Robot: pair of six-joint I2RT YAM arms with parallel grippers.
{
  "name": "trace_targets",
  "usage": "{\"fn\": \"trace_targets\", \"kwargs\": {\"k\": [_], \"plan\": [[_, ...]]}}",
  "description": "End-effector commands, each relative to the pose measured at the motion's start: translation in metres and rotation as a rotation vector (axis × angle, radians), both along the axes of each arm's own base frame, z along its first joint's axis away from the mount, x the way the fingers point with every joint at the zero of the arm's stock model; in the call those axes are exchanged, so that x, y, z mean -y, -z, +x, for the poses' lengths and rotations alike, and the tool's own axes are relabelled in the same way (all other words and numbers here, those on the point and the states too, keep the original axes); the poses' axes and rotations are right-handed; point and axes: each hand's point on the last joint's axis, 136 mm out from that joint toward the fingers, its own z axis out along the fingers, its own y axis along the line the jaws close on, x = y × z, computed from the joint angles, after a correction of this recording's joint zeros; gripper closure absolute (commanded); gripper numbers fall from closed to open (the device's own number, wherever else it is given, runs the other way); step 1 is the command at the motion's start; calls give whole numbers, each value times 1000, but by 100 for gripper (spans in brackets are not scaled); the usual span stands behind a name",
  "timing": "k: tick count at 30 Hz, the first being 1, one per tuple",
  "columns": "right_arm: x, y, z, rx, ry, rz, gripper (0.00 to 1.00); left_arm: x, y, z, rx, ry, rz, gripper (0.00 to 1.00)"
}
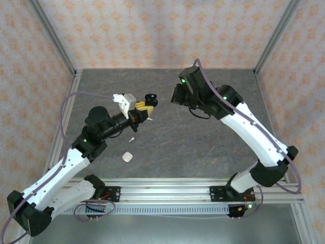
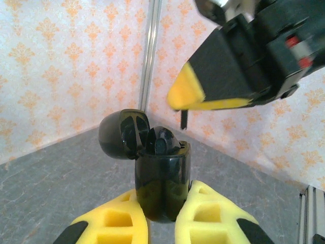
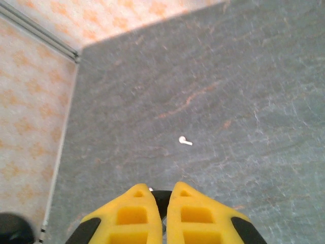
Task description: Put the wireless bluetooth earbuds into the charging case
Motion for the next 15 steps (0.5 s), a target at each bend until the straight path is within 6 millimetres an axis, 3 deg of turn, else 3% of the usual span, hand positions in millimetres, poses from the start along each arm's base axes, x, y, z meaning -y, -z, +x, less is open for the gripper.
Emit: {"fn": "trace_targets", "kwargs": {"k": [1, 7, 11, 15], "plan": [[0, -33, -4, 95, 24, 67, 94, 2, -29, -5, 86, 22, -24, 100], [-25, -59, -14, 138, -59, 182, 94, 5, -31, -3, 95, 30, -11, 100], [-41, -59, -16, 126, -120, 208, 94, 6, -31, 0, 98, 24, -4, 100], [-44, -65, -17, 135, -133, 229, 93, 9, -31, 3, 94, 32, 9, 100]]}}
